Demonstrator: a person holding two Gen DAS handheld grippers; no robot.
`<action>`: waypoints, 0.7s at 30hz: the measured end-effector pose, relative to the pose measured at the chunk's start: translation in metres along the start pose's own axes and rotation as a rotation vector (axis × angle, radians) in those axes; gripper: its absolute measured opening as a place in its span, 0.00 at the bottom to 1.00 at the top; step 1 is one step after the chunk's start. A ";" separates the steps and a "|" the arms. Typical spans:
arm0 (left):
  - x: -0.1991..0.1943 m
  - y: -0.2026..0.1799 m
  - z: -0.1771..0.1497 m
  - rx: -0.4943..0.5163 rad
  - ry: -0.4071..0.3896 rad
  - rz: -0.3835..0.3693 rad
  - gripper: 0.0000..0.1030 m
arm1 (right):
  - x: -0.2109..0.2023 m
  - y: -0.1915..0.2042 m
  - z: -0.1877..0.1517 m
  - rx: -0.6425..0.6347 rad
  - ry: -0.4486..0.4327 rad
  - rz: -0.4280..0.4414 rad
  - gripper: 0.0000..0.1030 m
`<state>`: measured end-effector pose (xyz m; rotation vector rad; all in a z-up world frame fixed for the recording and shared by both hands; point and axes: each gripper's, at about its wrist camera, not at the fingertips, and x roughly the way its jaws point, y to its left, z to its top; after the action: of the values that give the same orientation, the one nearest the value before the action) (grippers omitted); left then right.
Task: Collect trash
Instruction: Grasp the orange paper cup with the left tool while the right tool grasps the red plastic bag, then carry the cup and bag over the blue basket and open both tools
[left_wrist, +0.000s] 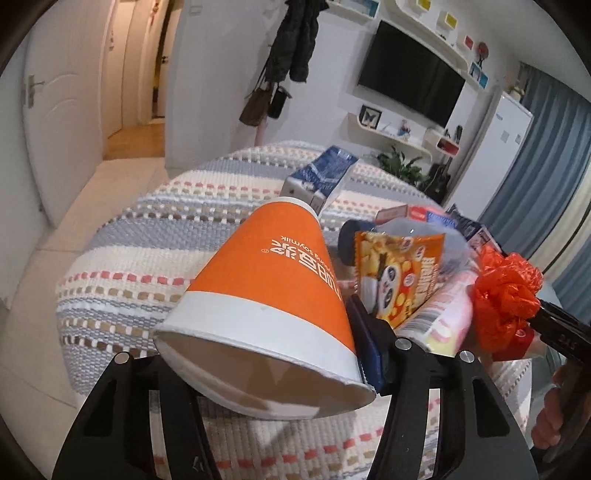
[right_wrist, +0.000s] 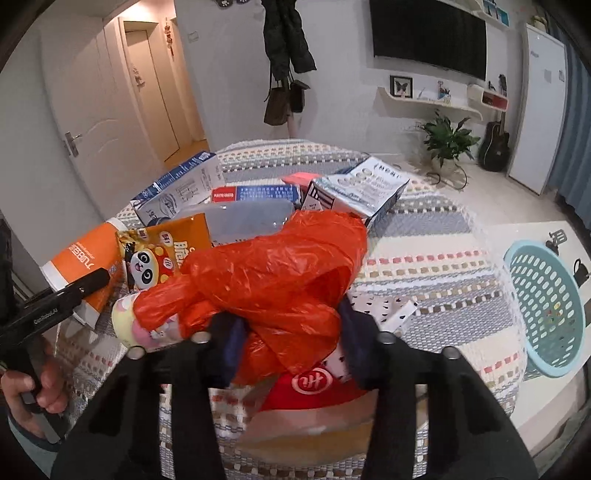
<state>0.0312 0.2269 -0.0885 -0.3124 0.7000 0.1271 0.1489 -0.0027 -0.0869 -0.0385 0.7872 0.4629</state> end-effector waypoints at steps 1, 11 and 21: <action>-0.005 0.000 -0.001 0.002 -0.012 -0.003 0.54 | -0.004 0.001 0.001 -0.002 -0.014 -0.002 0.35; -0.058 -0.053 0.019 0.074 -0.155 -0.086 0.54 | -0.063 -0.013 0.025 0.020 -0.210 0.026 0.33; -0.055 -0.169 0.047 0.242 -0.196 -0.209 0.55 | -0.101 -0.087 0.039 0.105 -0.294 -0.109 0.33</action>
<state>0.0554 0.0815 0.0214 -0.1372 0.4784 -0.1239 0.1495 -0.1122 -0.0011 0.0822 0.5168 0.3137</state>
